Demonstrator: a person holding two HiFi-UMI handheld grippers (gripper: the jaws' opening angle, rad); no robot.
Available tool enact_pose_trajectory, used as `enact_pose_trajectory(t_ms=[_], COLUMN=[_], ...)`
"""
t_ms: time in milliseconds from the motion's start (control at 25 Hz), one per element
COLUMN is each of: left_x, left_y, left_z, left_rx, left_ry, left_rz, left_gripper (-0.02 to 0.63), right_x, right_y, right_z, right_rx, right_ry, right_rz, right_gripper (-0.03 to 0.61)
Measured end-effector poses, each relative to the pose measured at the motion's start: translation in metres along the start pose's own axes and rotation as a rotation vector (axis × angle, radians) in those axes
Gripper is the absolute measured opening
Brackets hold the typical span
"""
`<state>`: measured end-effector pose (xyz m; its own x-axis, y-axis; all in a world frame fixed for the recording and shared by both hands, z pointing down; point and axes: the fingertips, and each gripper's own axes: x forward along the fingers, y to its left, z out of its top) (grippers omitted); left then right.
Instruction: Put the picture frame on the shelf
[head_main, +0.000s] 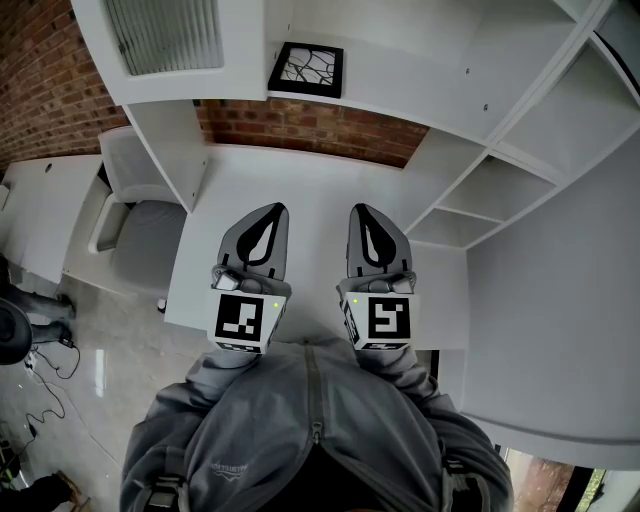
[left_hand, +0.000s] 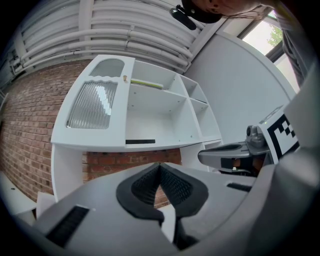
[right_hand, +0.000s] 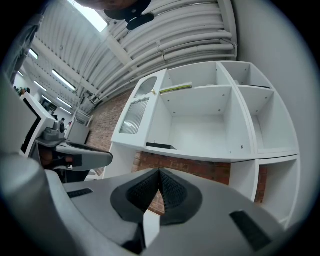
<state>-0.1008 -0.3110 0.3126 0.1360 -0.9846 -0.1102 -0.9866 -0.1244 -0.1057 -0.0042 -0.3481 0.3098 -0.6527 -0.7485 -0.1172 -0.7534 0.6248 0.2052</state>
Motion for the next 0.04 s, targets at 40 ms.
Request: enact_pose_trajectory(t_ms=[40], left_x=[0.0004], left_y=[-0.0001], left_z=[0.0006], left_rx=[-0.003], left_ry=[-0.007], left_rz=[0.003], left_gripper=[0.006], right_x=[0.0001], right_y=[-0.0003], right_z=[0.0001], right_rx=[-0.001], right_ry=[-0.001], right_rz=[0.001], right_gripper=[0.028])
